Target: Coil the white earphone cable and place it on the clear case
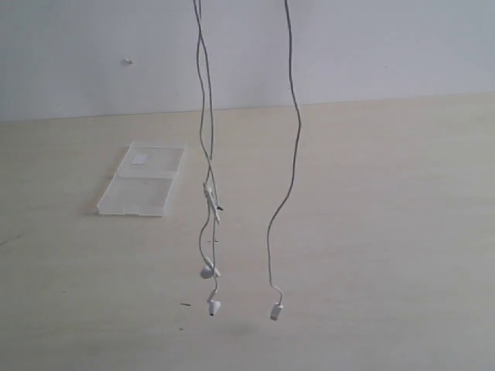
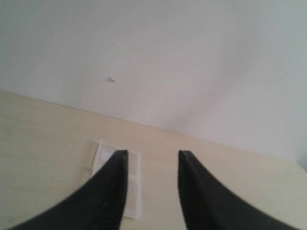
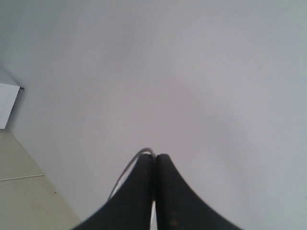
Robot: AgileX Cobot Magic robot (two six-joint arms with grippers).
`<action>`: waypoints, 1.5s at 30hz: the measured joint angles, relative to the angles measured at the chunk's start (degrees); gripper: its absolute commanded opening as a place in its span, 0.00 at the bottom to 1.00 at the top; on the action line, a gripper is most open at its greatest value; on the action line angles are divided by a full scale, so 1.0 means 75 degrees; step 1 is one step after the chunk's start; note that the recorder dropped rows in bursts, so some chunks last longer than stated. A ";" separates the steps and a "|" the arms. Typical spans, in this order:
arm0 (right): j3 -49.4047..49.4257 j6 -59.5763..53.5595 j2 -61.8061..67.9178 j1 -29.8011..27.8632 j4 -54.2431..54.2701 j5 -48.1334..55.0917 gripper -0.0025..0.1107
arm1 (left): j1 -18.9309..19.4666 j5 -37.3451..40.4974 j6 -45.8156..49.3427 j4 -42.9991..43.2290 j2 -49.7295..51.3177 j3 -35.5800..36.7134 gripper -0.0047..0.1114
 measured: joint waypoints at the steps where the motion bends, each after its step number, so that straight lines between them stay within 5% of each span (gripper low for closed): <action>1: 0.0000 0.0006 0.0000 0.0000 0.0000 -0.0012 0.02 | 0.0000 0.0199 0.0369 -0.0172 0.0406 -0.0333 0.49; 9: 0.0000 0.0034 0.0000 0.0000 0.0000 -0.0275 0.02 | -0.0453 0.2111 0.5613 -0.3902 0.3123 -0.1941 0.50; 18: -0.0004 0.0034 0.0114 0.0000 0.0000 -0.0531 0.02 | -0.2475 0.2003 0.9498 -0.5264 0.3982 -0.2125 0.51; 24: -0.0004 0.0136 0.0192 0.0000 0.0015 -0.0733 0.02 | -0.3381 0.1701 1.1026 -0.6934 0.4192 -0.2125 0.51; 29: -0.0004 0.0171 0.0192 0.0000 0.0015 -0.0871 0.02 | -0.3658 0.1804 1.2527 -0.8562 0.4656 -0.2141 0.54; 45: -0.0004 0.0601 0.0033 0.0000 0.0100 -0.1127 0.02 | -0.3689 0.2746 1.3444 -0.8878 0.5149 -0.2141 0.56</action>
